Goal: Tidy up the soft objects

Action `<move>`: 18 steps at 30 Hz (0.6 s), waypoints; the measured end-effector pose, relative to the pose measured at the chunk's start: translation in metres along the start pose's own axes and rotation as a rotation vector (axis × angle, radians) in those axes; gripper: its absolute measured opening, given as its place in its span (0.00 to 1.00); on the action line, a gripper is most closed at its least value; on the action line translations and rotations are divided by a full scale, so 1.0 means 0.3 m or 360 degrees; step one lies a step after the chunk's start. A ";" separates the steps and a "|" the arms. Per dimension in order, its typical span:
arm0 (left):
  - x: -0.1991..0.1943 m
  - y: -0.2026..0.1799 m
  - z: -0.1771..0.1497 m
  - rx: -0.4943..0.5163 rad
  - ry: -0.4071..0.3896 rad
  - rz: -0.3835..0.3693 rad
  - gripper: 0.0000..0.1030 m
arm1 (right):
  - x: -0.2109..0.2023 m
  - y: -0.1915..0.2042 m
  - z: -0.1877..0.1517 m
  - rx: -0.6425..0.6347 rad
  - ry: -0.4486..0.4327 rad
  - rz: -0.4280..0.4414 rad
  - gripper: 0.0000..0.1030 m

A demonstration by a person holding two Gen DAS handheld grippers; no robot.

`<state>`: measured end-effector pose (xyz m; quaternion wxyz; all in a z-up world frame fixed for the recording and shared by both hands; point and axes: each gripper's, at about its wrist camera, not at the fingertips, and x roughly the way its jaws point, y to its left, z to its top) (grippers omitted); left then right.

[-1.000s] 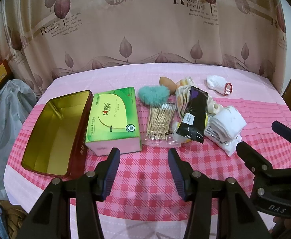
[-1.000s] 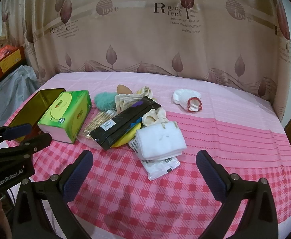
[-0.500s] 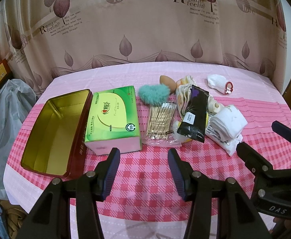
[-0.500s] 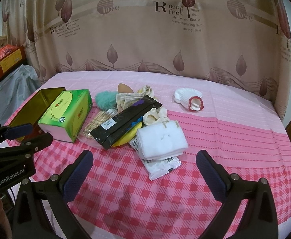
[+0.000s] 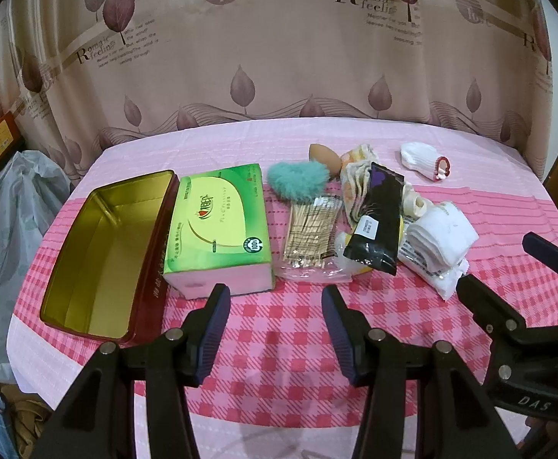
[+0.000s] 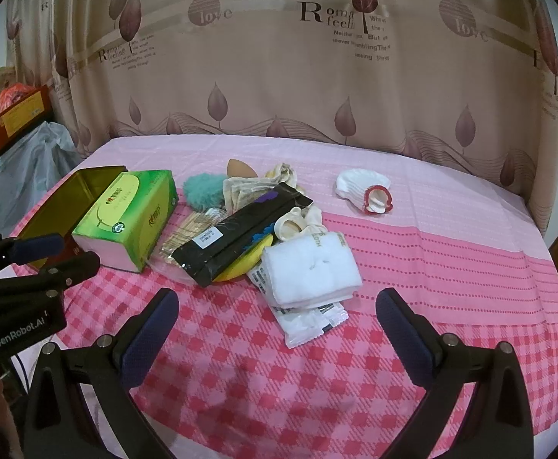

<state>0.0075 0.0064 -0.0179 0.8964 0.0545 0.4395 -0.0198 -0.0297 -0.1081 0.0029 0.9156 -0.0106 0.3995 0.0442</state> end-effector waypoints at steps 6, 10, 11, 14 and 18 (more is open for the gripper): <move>0.024 0.021 0.003 -0.0013 0.0020 0.0016 0.50 | 0.031 -0.024 -0.010 -0.0053 0.0013 0.0008 0.99; 0.044 0.031 0.004 -0.0019 0.0042 0.0019 0.49 | 0.058 -0.068 -0.020 -0.0031 0.0024 0.0026 0.96; 0.050 0.035 0.004 -0.0019 0.0047 0.0016 0.50 | 0.068 -0.082 -0.021 -0.0020 0.0028 0.0030 0.94; 0.064 0.035 0.003 -0.0014 0.0057 0.0012 0.50 | 0.098 -0.112 -0.022 0.0003 0.0039 0.0049 0.93; 0.088 0.024 0.002 0.0008 0.0078 -0.0003 0.50 | 0.146 -0.128 -0.013 0.0001 0.0058 0.0060 0.93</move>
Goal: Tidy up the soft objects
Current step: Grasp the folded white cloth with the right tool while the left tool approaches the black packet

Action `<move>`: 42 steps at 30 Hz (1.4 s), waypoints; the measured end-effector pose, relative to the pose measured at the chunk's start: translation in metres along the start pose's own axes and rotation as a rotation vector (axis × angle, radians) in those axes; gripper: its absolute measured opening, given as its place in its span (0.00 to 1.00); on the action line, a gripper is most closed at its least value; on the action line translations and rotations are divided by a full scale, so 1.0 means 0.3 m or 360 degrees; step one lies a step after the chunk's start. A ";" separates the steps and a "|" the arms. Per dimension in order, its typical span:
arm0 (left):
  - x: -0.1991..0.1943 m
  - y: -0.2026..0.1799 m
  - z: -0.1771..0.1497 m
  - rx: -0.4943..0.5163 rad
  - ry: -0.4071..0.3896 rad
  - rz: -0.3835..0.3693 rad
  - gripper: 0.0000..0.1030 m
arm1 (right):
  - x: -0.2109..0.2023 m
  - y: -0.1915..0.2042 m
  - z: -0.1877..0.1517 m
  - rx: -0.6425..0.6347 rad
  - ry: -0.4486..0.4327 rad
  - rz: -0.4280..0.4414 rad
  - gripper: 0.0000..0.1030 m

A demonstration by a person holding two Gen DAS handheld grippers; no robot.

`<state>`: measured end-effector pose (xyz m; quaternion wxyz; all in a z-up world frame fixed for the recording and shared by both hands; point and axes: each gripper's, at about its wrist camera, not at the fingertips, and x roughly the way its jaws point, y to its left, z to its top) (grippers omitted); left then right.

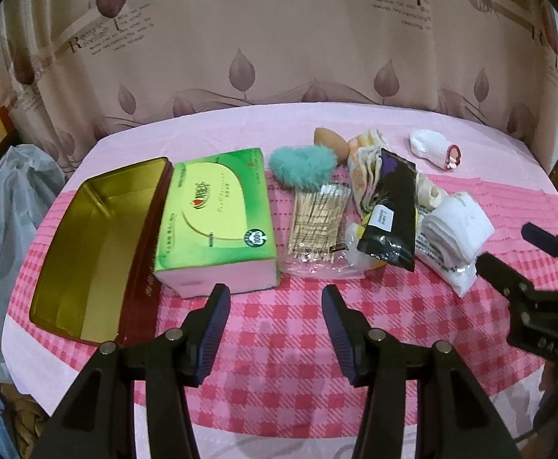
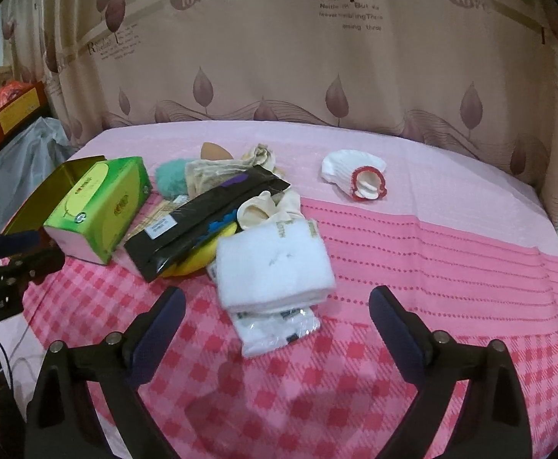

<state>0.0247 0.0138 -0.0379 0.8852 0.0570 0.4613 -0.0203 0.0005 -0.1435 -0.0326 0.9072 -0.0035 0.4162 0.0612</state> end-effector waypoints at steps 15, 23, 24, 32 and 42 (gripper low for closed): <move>0.078 -0.046 0.069 0.0085 -0.0038 -0.0048 0.50 | 0.191 -0.007 0.048 -0.0073 0.0094 0.0069 0.74; 0.082 -0.094 0.104 0.0195 -0.0096 -0.0061 0.50 | 0.197 -0.031 0.032 -0.0033 0.0093 0.0139 0.53; 0.084 -0.095 0.107 0.0189 -0.0092 -0.0072 0.50 | 0.191 -0.035 0.030 -0.0029 0.0084 0.0142 0.52; 0.088 -0.130 0.120 0.0175 -0.0019 -0.0145 0.50 | 0.104 -0.091 0.015 0.0034 -0.0001 0.0110 0.45; 0.138 -0.218 0.165 0.0249 0.0033 -0.0305 0.50 | 0.059 -0.251 -0.032 0.0172 0.0009 -0.0030 0.45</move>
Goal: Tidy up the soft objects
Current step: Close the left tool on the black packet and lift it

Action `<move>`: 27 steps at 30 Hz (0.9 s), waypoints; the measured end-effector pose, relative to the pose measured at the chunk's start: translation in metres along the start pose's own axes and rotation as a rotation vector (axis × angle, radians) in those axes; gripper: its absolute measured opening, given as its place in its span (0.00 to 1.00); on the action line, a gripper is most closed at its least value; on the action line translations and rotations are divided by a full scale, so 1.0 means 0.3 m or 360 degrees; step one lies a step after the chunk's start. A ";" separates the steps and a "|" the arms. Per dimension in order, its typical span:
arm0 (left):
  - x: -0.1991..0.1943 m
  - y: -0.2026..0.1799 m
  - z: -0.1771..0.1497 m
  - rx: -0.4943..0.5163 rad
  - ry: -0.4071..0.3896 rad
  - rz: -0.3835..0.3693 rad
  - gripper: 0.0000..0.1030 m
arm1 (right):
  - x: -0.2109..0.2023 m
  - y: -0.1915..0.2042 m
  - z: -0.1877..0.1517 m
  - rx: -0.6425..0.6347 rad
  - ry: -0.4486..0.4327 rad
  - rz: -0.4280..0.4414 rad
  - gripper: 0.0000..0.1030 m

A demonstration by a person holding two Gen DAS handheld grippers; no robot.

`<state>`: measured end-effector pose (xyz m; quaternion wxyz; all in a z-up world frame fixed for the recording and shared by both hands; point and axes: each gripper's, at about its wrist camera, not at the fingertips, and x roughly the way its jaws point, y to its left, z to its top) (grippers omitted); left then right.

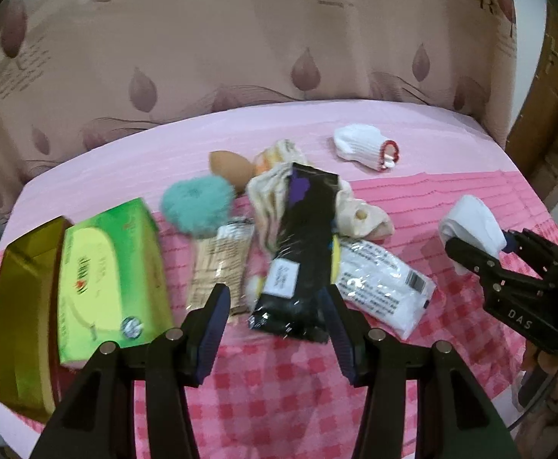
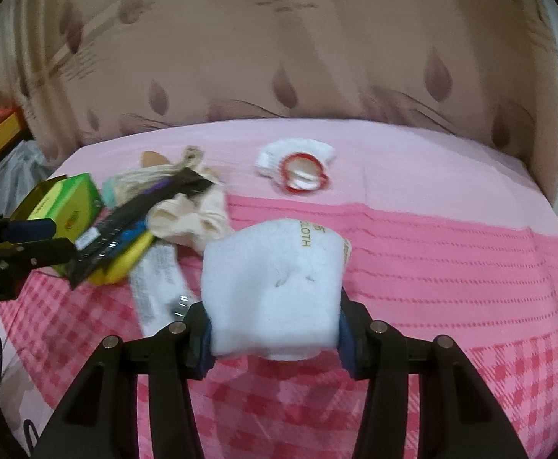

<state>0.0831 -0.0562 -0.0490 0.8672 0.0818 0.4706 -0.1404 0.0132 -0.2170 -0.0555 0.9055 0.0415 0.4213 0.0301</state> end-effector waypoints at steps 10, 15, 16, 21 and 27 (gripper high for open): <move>0.105 -0.042 0.064 0.0076 0.0069 -0.0024 0.50 | 0.052 -0.055 -0.044 0.0041 0.0049 -0.0041 0.45; 0.158 -0.040 0.085 0.0075 0.0100 -0.0055 0.50 | 0.066 -0.061 -0.052 0.0053 0.0066 -0.0023 0.45; 0.166 -0.043 0.089 0.0081 0.0101 -0.0053 0.50 | 0.068 -0.063 -0.053 0.0058 0.0068 -0.0015 0.45; 0.212 -0.054 0.101 0.0088 0.0136 -0.0051 0.50 | 0.072 -0.075 -0.054 0.0084 0.0073 0.0011 0.45; 0.222 -0.066 0.109 0.0075 0.0122 -0.0093 0.41 | 0.079 -0.076 -0.053 0.0094 0.0081 0.0029 0.47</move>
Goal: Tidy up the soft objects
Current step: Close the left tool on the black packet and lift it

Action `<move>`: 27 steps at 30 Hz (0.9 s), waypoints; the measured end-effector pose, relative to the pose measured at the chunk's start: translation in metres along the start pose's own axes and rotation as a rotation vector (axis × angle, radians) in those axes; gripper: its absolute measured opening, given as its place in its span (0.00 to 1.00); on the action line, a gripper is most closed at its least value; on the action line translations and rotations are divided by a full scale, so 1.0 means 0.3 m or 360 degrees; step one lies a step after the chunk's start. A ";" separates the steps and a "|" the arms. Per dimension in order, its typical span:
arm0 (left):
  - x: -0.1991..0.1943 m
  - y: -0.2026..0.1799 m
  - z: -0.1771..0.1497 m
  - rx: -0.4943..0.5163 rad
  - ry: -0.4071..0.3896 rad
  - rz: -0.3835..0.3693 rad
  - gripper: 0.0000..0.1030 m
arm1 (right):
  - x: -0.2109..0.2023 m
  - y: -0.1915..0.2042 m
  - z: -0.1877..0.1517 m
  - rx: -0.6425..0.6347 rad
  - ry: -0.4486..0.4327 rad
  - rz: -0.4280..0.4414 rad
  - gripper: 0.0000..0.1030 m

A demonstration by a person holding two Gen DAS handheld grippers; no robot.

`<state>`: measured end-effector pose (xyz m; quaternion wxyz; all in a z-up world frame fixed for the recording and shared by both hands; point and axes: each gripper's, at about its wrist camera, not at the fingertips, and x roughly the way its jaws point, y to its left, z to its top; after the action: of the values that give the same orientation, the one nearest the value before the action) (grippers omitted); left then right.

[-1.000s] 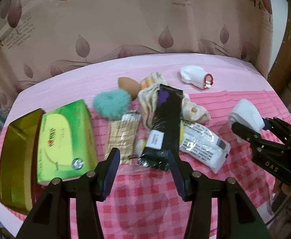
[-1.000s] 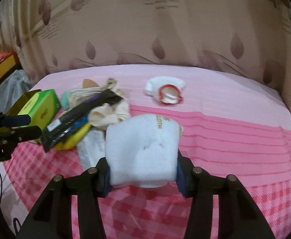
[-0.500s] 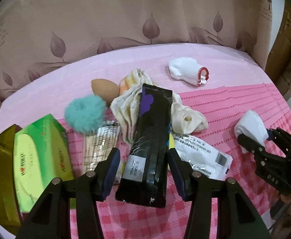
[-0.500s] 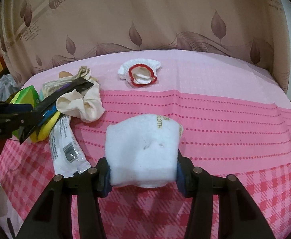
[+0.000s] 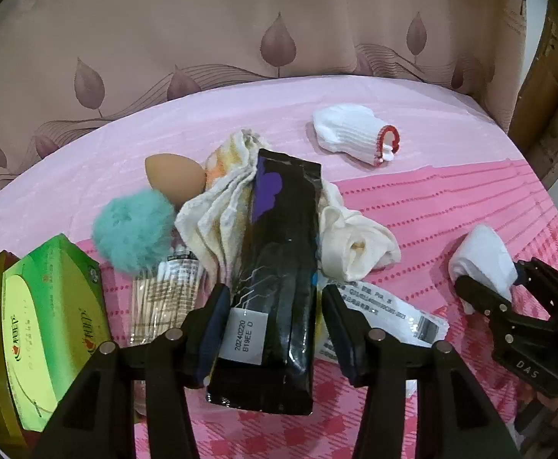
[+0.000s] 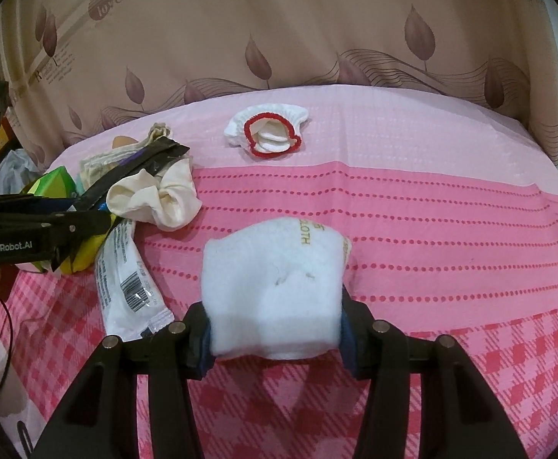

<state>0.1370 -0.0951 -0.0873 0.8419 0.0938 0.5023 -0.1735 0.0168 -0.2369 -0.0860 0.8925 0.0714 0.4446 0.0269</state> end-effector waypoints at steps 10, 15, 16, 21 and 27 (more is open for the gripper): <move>-0.028 -0.010 -0.005 -0.0013 0.0007 -0.0061 0.31 | 0.001 -0.004 -0.002 0.0011 0.0007 0.0011 0.47; -0.080 -0.022 -0.024 0.0004 -0.0020 -0.0078 0.30 | 0.000 -0.005 -0.003 0.0010 0.0007 0.0009 0.47; -0.090 -0.023 -0.027 0.0003 -0.0027 -0.0078 0.30 | 0.001 -0.004 -0.004 0.0009 0.0007 0.0007 0.47; -0.156 -0.019 -0.042 -0.0010 -0.0068 -0.0074 0.30 | 0.007 0.003 -0.005 -0.0005 0.0008 -0.0013 0.47; -0.236 0.035 -0.057 -0.0064 -0.0130 -0.0031 0.30 | 0.016 0.010 -0.011 -0.0030 0.0014 -0.0044 0.47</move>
<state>0.0965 -0.0657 -0.0334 0.8616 0.0649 0.4719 -0.1753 0.0172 -0.2331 -0.0912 0.8914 0.0567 0.4492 0.0190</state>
